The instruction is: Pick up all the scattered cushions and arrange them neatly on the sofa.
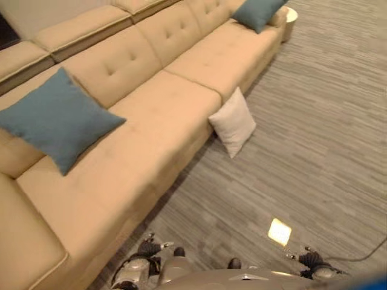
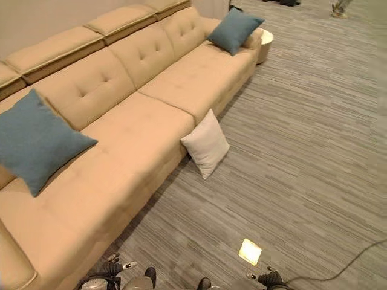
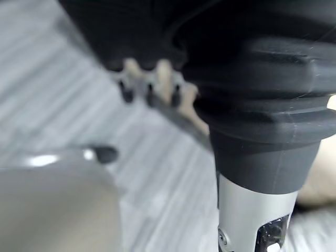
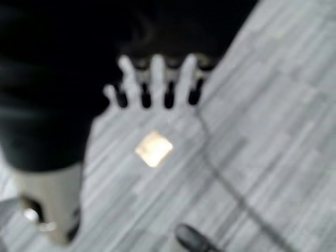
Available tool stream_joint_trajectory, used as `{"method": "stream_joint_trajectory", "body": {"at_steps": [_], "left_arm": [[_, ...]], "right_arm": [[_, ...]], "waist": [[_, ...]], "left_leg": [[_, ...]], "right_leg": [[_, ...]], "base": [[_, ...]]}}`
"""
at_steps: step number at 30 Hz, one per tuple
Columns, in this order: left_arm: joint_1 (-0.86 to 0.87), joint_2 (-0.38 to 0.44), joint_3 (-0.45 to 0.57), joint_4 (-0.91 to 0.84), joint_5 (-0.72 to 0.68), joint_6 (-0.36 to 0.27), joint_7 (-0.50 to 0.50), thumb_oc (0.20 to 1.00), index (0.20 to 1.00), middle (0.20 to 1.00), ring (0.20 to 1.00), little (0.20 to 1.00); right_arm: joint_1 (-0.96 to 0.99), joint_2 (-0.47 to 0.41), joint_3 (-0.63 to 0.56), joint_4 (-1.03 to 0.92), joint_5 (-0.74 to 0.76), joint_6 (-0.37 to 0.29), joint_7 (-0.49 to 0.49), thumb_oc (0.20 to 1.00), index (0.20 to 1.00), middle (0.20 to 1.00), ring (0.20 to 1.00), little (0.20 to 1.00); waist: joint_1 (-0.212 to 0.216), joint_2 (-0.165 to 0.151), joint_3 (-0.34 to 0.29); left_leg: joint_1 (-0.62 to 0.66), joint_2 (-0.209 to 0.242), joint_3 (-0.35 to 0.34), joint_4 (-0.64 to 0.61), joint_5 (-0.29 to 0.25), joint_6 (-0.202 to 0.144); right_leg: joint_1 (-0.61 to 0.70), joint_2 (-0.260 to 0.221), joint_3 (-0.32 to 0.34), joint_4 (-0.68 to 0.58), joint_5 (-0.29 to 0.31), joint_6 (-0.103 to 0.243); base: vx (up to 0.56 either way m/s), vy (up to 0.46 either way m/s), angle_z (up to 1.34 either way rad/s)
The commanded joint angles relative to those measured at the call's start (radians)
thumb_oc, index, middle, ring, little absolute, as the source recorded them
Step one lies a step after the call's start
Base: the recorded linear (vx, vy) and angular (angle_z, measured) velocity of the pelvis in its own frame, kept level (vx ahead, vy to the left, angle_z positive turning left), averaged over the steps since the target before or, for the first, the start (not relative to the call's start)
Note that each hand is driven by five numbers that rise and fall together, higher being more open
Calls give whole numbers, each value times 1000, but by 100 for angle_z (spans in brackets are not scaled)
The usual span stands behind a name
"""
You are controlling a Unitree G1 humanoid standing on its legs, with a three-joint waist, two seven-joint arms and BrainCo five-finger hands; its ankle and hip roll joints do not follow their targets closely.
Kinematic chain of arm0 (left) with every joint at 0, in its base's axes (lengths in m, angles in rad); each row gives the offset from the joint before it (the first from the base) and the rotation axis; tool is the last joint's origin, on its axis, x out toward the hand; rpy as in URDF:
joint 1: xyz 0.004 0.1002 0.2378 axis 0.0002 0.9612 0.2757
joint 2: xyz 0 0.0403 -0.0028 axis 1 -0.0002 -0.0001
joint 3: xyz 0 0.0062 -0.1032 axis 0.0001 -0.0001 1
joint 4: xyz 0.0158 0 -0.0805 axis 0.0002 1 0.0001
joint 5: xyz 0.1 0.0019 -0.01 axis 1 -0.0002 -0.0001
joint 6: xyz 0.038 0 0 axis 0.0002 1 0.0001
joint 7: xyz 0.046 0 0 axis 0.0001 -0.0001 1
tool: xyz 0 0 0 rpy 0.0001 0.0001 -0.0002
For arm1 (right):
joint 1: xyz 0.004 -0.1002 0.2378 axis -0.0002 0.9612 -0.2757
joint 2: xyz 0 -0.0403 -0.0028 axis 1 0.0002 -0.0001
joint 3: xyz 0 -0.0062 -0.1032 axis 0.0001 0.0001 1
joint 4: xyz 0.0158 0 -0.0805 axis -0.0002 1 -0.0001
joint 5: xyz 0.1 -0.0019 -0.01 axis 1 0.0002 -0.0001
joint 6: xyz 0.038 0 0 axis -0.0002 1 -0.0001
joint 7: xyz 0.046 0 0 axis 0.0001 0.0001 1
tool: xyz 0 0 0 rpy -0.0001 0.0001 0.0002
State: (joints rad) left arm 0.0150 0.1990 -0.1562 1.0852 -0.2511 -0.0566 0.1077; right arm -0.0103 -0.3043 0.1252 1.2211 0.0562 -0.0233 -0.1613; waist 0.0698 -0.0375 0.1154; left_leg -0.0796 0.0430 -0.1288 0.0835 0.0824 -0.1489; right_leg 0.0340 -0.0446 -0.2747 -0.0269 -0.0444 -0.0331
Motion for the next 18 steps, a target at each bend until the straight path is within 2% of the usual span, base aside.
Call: {"method": "stream_joint_trajectory", "body": {"at_steps": [1,3,5,9,10,11,12,13,15,18], "left_arm": [[-51,3,17,25,-4,-21,-2,1000,1000,1000,1000,1000],[-45,5,24,30,-5,-21,-2,1000,1000,1000,1000,1000],[-35,10,33,30,-10,-21,-3,1000,1000,1000,1000,1000],[-28,17,36,38,-10,-20,-4,1000,1000,1000,1000,1000],[-31,24,36,36,-4,-19,-4,1000,1000,1000,1000,1000],[-34,29,34,35,-2,-20,-4,1000,1000,1000,1000,1000],[-34,29,34,35,-2,-20,-4,1000,1000,1000,1000,1000],[-40,37,32,30,-3,-22,-2,1000,1000,1000,1000,1000],[-48,41,26,31,5,-20,-4,1000,1000,1000,1000,1000],[-57,53,23,15,7,-20,-6,1000,1000,1000,1000,1000]], "right_arm": [[-61,-13,0,22,23,-17,-12,1000,1000,1000,1000,1000],[-59,-12,2,25,19,-15,-10,1000,1000,1000,1000,1000],[-66,-11,-1,28,18,-12,-11,1000,1000,1000,1000,1000],[-79,0,1,25,14,-8,-7,1000,1000,1000,1000,1000],[-94,8,8,20,6,-9,-4,1000,1000,1000,1000,1000],[-98,9,9,16,5,-11,-4,1000,1000,1000,1000,1000],[-98,9,9,16,5,-11,-4,1000,1000,1000,1000,1000],[-102,10,11,9,1,-11,-4,1000,1000,1000,1000,1000],[-99,13,10,4,-4,-10,-6,1000,1000,1000,1000,1000],[-98,15,18,-13,-6,-11,-8,1000,1000,1000,1000,1000]], "waist": [[28,-24,51],[34,-26,50],[44,-20,44],[59,-9,44],[63,-4,52],[59,-3,57],[59,-3,57],[47,6,65],[42,8,65],[33,0,66]], "left_leg": [[-11,-124,11,35,-122,89],[-4,-121,22,34,-126,89],[20,-118,37,21,-136,105],[55,-113,57,-3,-141,130],[77,-106,68,-24,-143,147],[88,-104,72,-34,-140,153],[88,-104,72,-34,-140,153],[112,-93,73,-56,-143,163],[142,-84,88,-72,-158,159],[171,-81,103,-83,-181,153]], "right_leg": [[2,-19,26,-50,78,175],[2,-17,40,-43,75,176],[-3,-17,68,-15,67,181],[-23,-29,70,81,45,187],[-76,-46,57,191,62,214],[-105,-56,50,246,86,236],[-105,-57,50,247,85,236],[-148,-75,27,324,110,249],[-173,-123,-45,298,123,234],[-182,-127,-114,165,132,211]], "base": [[50,2,-48],[54,17,-53],[141,109,-79],[119,132,-53],[89,112,-68],[89,111,-85],[95,92,-76],[128,85,-30],[195,54,-7],[225,-45,-26]]}}
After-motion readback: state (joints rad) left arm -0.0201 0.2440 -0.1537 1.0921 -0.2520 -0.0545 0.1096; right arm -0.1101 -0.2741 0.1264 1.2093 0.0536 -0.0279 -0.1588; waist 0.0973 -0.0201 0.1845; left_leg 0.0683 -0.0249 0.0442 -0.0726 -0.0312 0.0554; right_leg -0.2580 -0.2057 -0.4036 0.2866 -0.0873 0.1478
